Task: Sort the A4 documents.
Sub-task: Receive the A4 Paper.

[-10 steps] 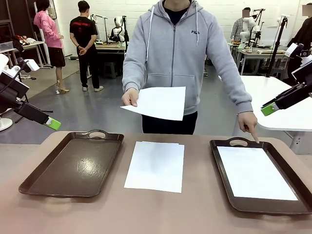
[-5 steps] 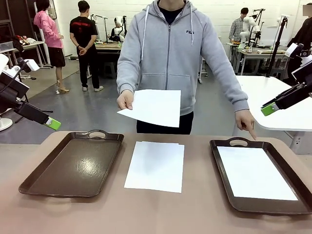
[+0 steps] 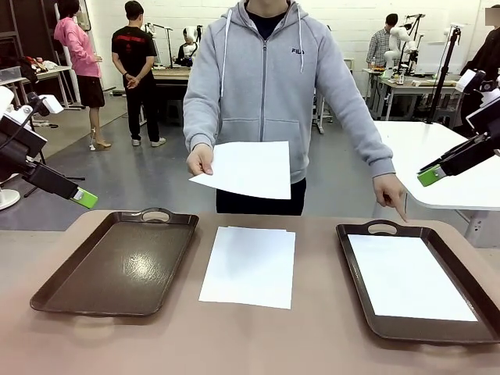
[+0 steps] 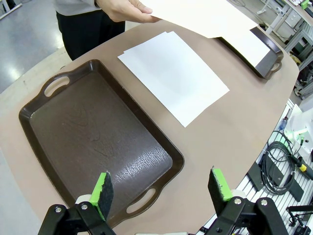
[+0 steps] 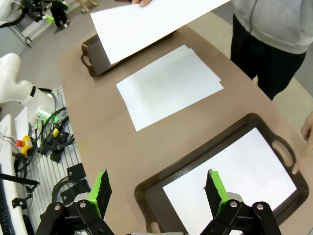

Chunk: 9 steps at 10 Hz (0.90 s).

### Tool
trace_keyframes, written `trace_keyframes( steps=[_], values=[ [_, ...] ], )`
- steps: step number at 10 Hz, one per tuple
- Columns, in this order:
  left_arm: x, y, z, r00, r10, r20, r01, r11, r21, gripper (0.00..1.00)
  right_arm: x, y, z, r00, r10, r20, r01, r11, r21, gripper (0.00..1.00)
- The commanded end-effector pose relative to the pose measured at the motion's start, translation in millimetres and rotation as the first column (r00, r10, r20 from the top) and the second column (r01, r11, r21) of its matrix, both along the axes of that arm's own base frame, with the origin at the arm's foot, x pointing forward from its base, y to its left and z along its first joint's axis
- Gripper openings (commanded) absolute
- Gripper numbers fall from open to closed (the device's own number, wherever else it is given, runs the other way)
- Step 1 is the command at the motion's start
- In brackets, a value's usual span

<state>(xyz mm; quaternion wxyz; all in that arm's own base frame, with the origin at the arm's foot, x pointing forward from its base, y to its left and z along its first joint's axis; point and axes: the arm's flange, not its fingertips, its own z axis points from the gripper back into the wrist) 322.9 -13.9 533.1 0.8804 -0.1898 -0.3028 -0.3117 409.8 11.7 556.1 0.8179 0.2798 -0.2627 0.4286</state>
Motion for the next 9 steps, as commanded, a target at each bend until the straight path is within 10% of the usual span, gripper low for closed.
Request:
trace_keyframes(
  steps=[1,9],
  values=[
    [0,0,0,1.0,-0.003,-0.001,0.003,1.0,-0.007,1.0,14,22,-3,0.995,0.002,-0.103,0.002,0.999,0.041,1.0],
    [0,0,0,1.0,-0.003,-0.001,0.003,1.0,-0.007,1.0,139,123,-44,0.87,-0.008,-0.494,0.211,0.91,0.357,1.0]
  ],
)
